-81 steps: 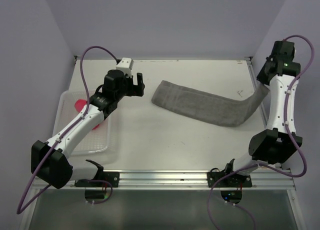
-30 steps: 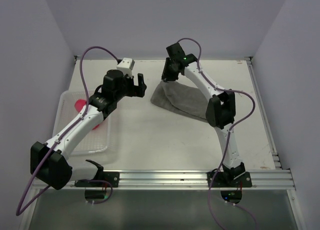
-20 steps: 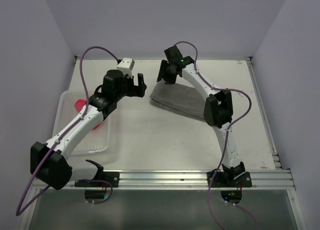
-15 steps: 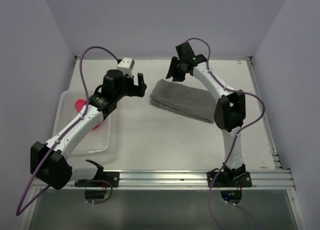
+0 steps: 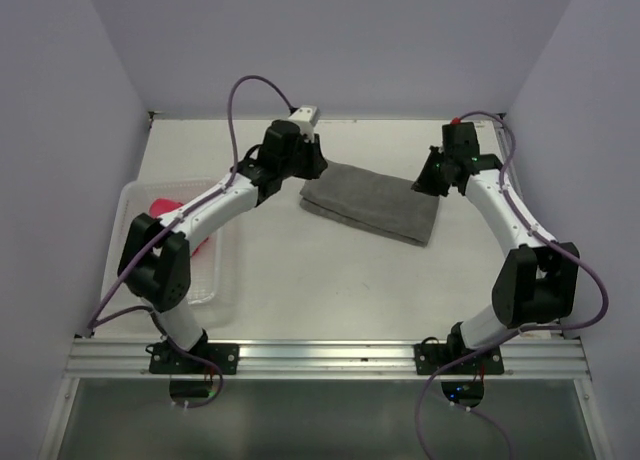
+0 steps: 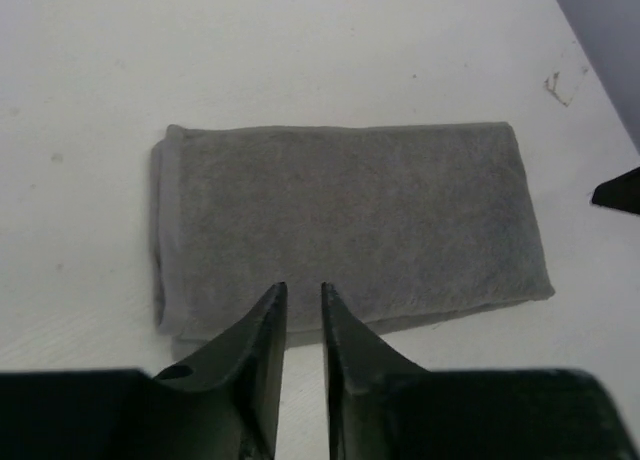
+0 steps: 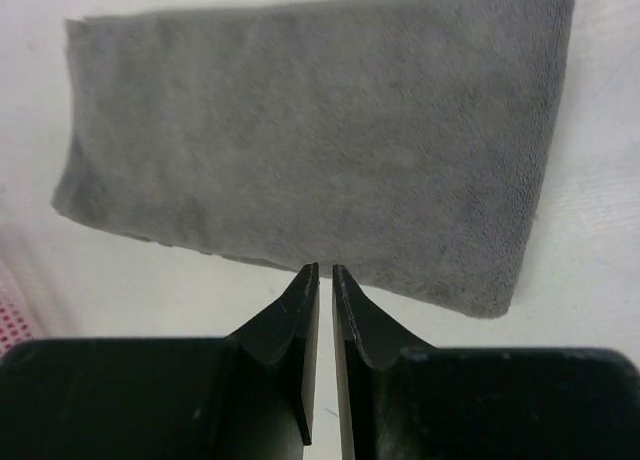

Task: Roll the towels
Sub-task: Fold the towel

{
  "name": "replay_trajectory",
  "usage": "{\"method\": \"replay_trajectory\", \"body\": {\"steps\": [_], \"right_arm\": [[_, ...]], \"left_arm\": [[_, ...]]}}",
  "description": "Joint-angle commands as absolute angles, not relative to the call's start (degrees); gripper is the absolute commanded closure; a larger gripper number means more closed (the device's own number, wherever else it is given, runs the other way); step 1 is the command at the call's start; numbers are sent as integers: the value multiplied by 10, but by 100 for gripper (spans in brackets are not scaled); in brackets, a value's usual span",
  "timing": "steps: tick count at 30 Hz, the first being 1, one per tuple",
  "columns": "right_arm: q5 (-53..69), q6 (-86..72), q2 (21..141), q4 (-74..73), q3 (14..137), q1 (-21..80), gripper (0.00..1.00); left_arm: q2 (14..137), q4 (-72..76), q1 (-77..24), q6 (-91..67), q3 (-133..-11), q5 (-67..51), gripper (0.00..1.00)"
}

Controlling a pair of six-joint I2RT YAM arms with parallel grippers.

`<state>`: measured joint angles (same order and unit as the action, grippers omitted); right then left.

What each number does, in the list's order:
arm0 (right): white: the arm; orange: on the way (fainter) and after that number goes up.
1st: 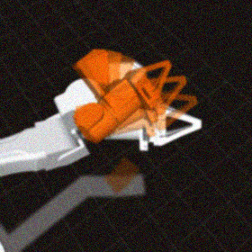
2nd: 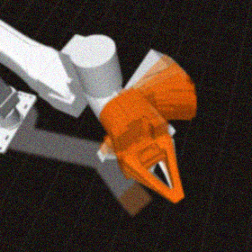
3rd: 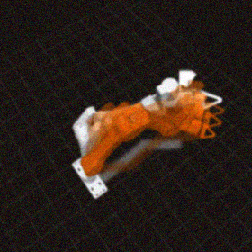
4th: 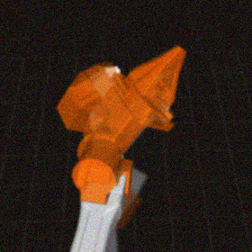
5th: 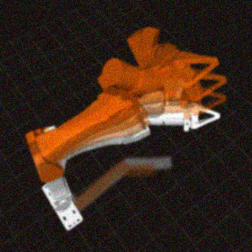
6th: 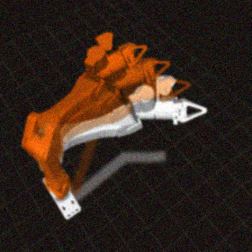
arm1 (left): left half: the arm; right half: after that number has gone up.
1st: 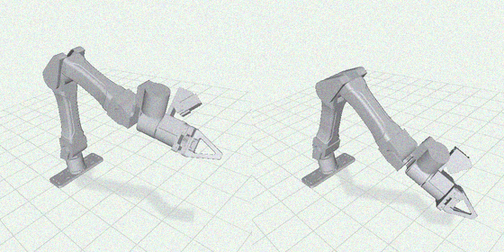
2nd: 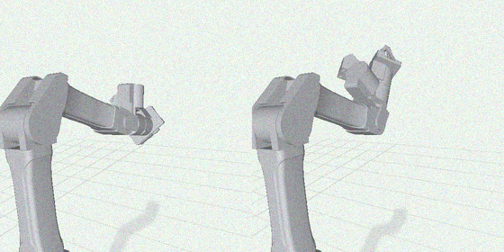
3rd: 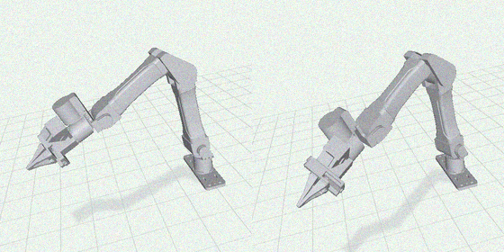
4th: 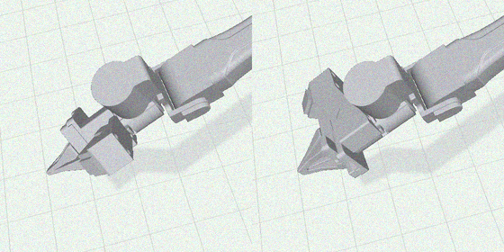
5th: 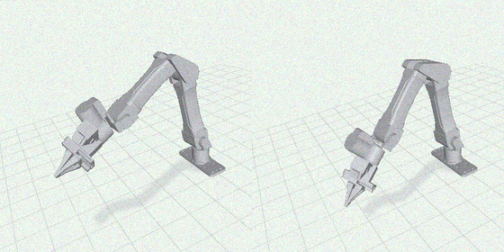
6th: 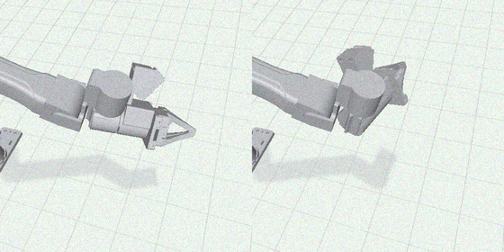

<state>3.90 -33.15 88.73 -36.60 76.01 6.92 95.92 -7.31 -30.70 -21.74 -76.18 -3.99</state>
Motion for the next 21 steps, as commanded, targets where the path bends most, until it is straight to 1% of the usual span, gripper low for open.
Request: {"method": "replay_trajectory", "body": {"steps": [1,4,9,12,14,17,20,21], "right_arm": [[34,-301,881,-334,720,72,87],[47,-299,892,-321,695,72,89],[45,-288,908,-307,665,74,90],[45,-281,924,-304,667,75,90],[34,-277,933,-308,669,75,90],[27,-273,945,-303,666,75,90],[28,-273,959,-295,662,75,91],[28,-272,969,-293,657,76,91]], "left_arm": [[1025,-35,-324,-210,-825,-38,82],[1076,-30,-323,-208,-845,-27,88],[1142,-21,-323,-204,-874,-43,89],[1187,-61,-323,-192,-916,-35,90],[1211,-76,-323,-191,-925,-29,93],[1222,-91,-321,-204,-908,-13,98],[1211,-86,-319,-226,-876,-7,100],[1206,-73,-318,-232,-848,-6,100]]}}
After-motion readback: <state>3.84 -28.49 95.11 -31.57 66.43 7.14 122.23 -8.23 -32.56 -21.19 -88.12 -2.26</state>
